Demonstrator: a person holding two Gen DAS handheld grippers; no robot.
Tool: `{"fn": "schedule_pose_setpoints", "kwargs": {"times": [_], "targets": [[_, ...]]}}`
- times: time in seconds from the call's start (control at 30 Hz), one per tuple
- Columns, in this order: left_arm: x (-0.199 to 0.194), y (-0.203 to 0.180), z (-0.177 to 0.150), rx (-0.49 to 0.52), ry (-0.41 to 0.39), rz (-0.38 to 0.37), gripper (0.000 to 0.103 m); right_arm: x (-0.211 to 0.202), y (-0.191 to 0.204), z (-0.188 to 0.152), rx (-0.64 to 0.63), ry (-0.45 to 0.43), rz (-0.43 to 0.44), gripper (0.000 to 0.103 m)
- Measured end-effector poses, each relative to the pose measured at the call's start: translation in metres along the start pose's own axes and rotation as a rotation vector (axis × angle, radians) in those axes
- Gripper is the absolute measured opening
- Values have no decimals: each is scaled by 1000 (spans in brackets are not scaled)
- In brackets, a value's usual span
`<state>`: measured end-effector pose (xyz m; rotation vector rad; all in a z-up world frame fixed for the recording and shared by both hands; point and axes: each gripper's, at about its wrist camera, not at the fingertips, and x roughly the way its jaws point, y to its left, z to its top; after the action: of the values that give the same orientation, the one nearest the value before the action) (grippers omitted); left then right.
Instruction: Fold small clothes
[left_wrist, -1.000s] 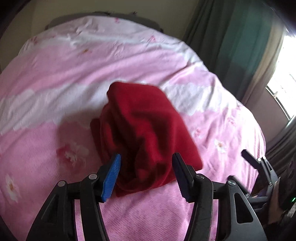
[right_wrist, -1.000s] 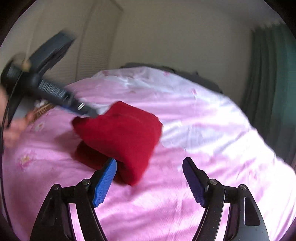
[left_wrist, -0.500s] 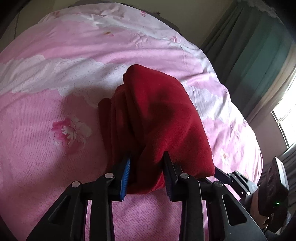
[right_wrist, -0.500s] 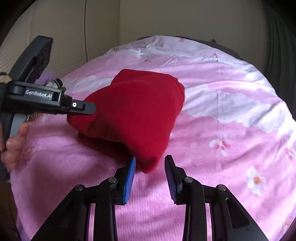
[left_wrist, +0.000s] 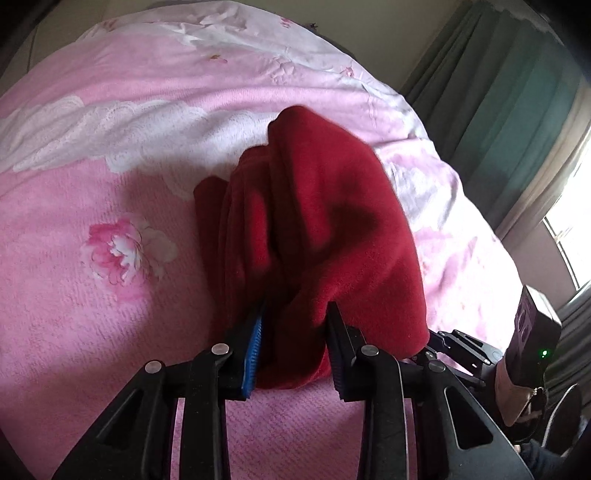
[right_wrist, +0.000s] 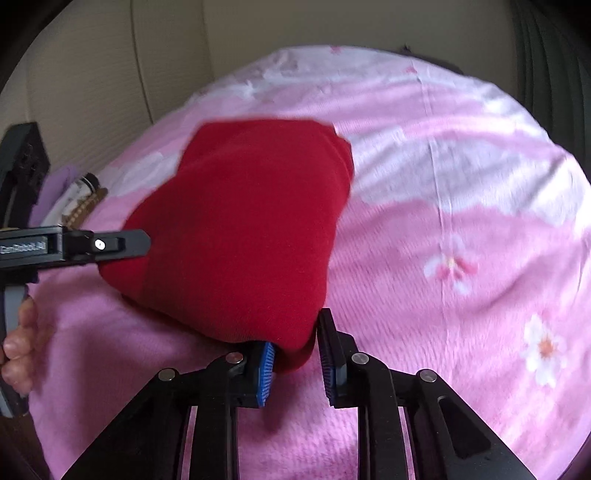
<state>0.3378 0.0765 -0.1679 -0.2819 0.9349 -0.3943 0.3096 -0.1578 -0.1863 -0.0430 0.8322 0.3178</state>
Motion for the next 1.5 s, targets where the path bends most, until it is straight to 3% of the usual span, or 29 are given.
{"fn": "schedule_pose_setpoints", "kwargs": {"times": [0.13,0.17,0.23,0.3,0.43,0.57,0.7,0.8,0.97,1.2,1.5], "targets": [[-19,-12,-6,20,-91,46,38,-11,8,5,-34,-20,-10,26],[-23,-13,-6,17,-102,50,42,-16,9,6,-43,-28,-31,39],[-36,-19,-8,4,-134,74,56,-28,9,8,-53,-53,-66,54],[-45,-21,-10,-9,-150,80,64,-42,1,8,-31,-66,-46,59],[-57,-15,-20,-126,-164,52,76,-66,-19,11,25,-94,6,76],[-52,-9,-30,-269,-160,19,79,-87,-41,24,98,-139,66,96],[-44,-7,-36,-396,-165,-5,80,-86,-64,43,195,-125,178,99],[-36,-4,-37,-450,-175,42,82,-72,-77,59,242,-95,249,99],[-21,12,-46,-556,-181,29,89,-25,-89,76,313,-1,379,99],[-5,23,-52,-635,-234,5,101,34,-85,89,347,93,456,99],[13,29,-37,-663,-284,-58,102,98,-87,107,420,169,652,102]]}}
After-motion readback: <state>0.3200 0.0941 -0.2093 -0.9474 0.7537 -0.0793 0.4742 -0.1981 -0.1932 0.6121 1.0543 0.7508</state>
